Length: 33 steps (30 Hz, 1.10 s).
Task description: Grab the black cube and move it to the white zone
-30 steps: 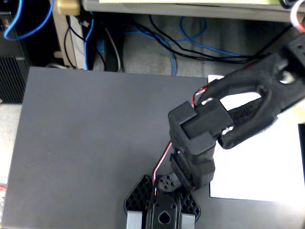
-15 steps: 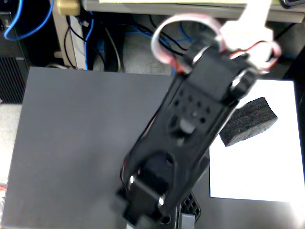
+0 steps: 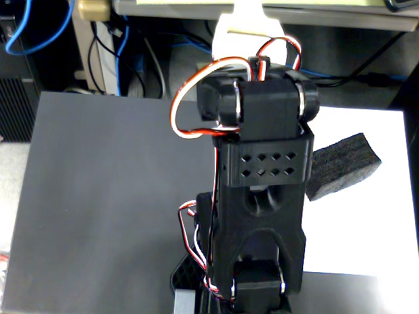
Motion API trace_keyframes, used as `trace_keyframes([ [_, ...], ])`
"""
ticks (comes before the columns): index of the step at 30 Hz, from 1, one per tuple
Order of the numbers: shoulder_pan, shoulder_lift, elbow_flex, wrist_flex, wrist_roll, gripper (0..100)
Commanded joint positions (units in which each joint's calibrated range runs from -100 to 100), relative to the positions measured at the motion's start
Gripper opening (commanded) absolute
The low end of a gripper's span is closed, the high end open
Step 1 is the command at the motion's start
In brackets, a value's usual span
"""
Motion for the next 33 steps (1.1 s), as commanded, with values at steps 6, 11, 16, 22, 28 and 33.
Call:
trace_keyframes([
  [6,-0.03,-12.45,-0.4,-1.2,-4.05,5],
  [11,-0.03,-35.88,4.22,-7.21,-3.37,2],
  [16,3.87,-37.98,24.89,-20.41,-2.64,1],
  [22,6.3,-37.98,49.91,-30.45,-1.49,1],
  [28,6.23,-38.07,67.68,-31.65,-1.22,1],
  [33,6.3,-38.99,74.66,-31.82,1.34,1],
])
